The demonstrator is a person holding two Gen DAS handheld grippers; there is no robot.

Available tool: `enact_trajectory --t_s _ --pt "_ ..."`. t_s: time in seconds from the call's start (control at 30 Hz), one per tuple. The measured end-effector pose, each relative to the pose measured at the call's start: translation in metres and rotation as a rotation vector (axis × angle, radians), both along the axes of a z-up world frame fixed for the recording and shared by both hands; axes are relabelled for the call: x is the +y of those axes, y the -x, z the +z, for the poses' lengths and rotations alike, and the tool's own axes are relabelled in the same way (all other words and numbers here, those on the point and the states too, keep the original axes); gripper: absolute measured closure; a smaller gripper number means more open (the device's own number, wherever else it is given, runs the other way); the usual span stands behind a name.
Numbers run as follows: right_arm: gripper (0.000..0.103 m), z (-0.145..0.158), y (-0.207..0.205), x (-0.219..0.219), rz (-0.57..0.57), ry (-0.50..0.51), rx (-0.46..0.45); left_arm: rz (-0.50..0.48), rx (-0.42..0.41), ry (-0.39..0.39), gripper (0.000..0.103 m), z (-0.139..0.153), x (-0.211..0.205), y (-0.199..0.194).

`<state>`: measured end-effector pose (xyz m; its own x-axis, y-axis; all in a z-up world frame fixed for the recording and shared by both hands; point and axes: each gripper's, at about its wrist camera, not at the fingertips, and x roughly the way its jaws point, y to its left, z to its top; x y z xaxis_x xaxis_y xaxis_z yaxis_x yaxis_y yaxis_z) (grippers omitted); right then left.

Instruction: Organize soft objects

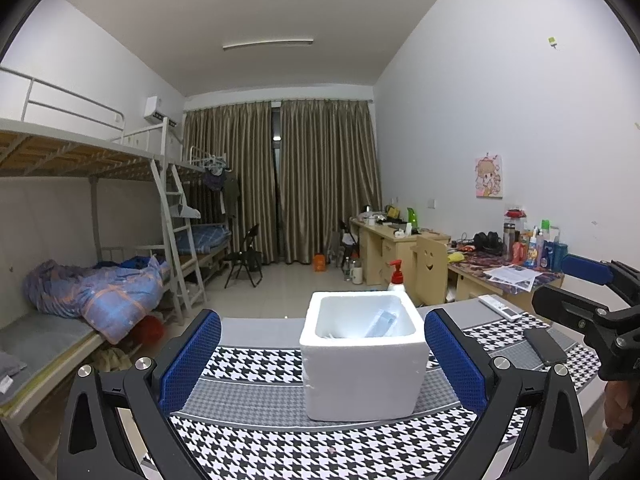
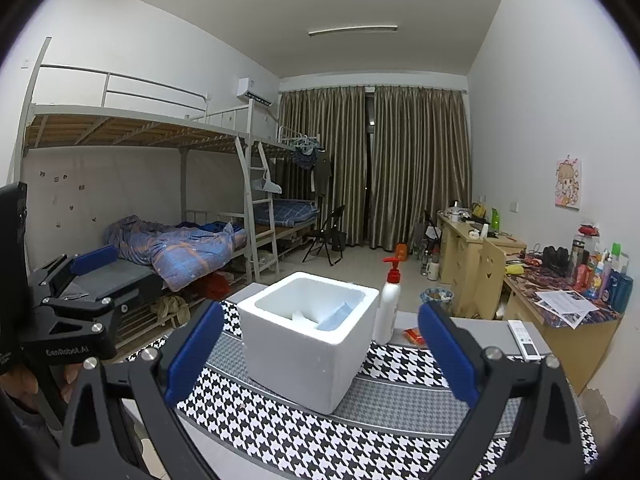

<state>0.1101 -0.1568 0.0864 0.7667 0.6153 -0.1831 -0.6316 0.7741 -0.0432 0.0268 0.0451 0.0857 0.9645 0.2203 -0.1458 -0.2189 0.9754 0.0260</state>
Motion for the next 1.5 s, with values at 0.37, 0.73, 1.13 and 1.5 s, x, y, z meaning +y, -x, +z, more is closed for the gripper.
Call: enact_trajectory --t_s 0.37,0.73,1.13,1.5 --pt "0.003 -0.005 0.01 -0.003 -0.005 -0.005 -0.005 0.008 -0.01 0.009 0.001 -0.006 -0.003 0.01" --pt "0.003 -0.013 0.022 -0.007 -0.006 -0.007 -0.015 0.014 -0.016 0.018 0.001 -0.017 -0.006 0.018" --pt "0.003 -0.024 0.027 -0.011 -0.022 -0.018 0.0 0.028 -0.019 0.012 0.001 -0.027 -0.01 0.024" --pt "0.003 -0.033 0.026 -0.013 -0.019 -0.023 0.024 0.047 0.006 -0.005 0.001 -0.039 -0.017 0.021"
